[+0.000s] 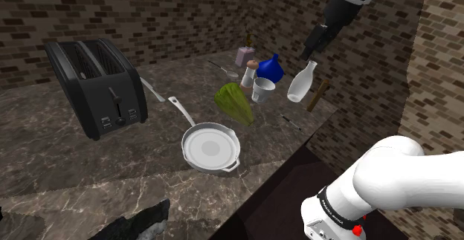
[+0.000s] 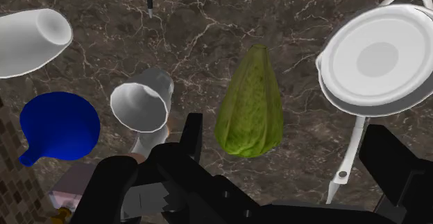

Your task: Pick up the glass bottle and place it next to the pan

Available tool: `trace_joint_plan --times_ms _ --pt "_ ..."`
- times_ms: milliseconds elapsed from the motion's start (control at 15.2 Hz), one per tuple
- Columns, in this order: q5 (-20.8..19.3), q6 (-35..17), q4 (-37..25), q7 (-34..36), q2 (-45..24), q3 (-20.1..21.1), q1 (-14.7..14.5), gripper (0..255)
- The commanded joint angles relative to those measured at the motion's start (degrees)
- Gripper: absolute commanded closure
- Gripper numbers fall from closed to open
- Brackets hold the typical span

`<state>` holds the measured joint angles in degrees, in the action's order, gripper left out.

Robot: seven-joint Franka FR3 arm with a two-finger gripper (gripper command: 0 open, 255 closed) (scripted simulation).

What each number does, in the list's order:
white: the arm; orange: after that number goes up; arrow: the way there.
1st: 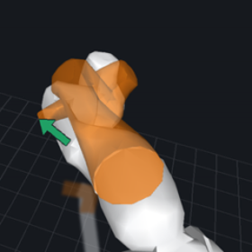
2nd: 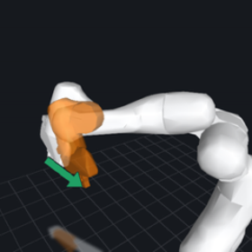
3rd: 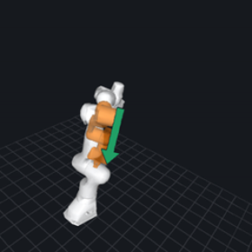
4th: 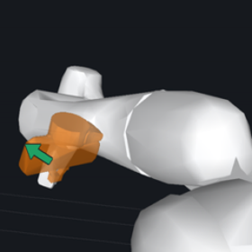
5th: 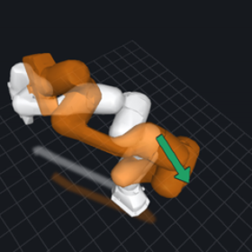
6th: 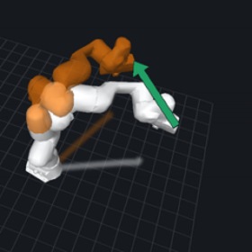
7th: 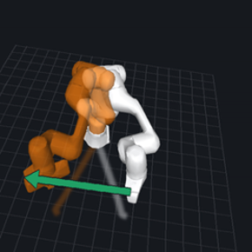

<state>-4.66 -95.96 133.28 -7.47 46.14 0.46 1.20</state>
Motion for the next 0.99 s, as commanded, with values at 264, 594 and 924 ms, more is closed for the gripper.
trace_joint_plan --times_ms 264,594,924 --pt "-2.3 -3.6 0.8 -5.5 -2.3 -5.4 1.3 0" --pt "-4.4 -8.2 0.1 -12.4 -7.0 -12.1 2.5 0" --pt "-5.1 -12.6 -2.4 -19.6 -13.4 -18.9 3.0 0"
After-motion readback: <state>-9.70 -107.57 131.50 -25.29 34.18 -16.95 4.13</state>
